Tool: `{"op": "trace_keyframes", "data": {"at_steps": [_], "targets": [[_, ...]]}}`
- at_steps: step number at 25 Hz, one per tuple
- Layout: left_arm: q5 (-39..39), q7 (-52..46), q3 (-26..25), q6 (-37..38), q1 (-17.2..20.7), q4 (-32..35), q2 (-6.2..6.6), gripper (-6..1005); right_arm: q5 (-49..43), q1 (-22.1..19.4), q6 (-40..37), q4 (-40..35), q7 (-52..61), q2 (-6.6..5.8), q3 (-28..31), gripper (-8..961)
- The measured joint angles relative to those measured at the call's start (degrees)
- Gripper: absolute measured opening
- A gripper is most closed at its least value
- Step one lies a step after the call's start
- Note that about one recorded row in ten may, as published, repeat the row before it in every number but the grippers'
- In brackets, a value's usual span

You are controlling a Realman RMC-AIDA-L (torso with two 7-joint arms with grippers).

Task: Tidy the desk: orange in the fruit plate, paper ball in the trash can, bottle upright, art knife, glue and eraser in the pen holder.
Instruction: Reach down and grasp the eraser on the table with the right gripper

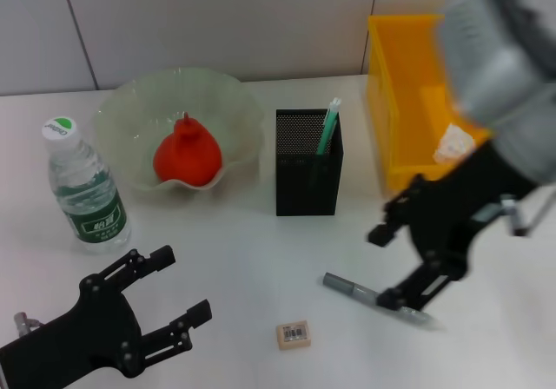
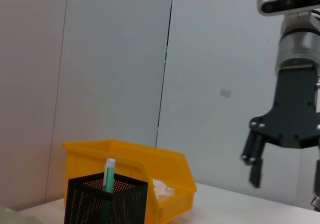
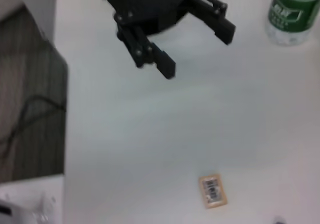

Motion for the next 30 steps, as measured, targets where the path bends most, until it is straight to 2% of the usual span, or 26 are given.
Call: {"op": "trace_keyframes", "data": {"at_steps": [1,3,4,7,9,12,24,30], "targets": [[0.00,0.00,0.00,0.00,0.00,0.00,0.00,847,-2.27,1.54,0.58,-0.41,0.66,0.87,-1.55,770],[0.02,-0.60,0.00,0.14,0.03,-0.01,0.26,847,-4.22,3.66,1.99,-1.42,2.57,1.36,-5.42,770],[0.03,-0.90,0.04,0.06,0.04,-0.01,0.57,847,-4.88,5.06,3.50,-2.27,4.05,1.41,-9.10,770],[0.11,-1.07,0.07,-0.03,0.04,-0.02,0.79,847,-5.38,6.69,5.20,-3.76,5.90,1.45,-12.40,770],[1.48,-2.33,-0.11,-0.18,-0.65,0.35,1.84,847,-5.73,9.56,7.51,-7.84,8.19,1.55,-15.70,769],[2.44,-3.62,-0.17,-0.31,-1.43,0.36,2.27,847,-5.71,10.59,9.52,-10.60,8.68,1.65,-17.53,769],[6.07,-4.41,-0.42,-3.95,-2.53,0.04,1.84,847,-3.85,9.03,20.16,-14.11,6.74,1.88,-30.01,768],[7.94,-6.32,-0.48,-3.09,-2.08,0.49,2.13,847,-3.10,8.18,23.31,-15.28,6.51,1.96,-33.19,767]]}}
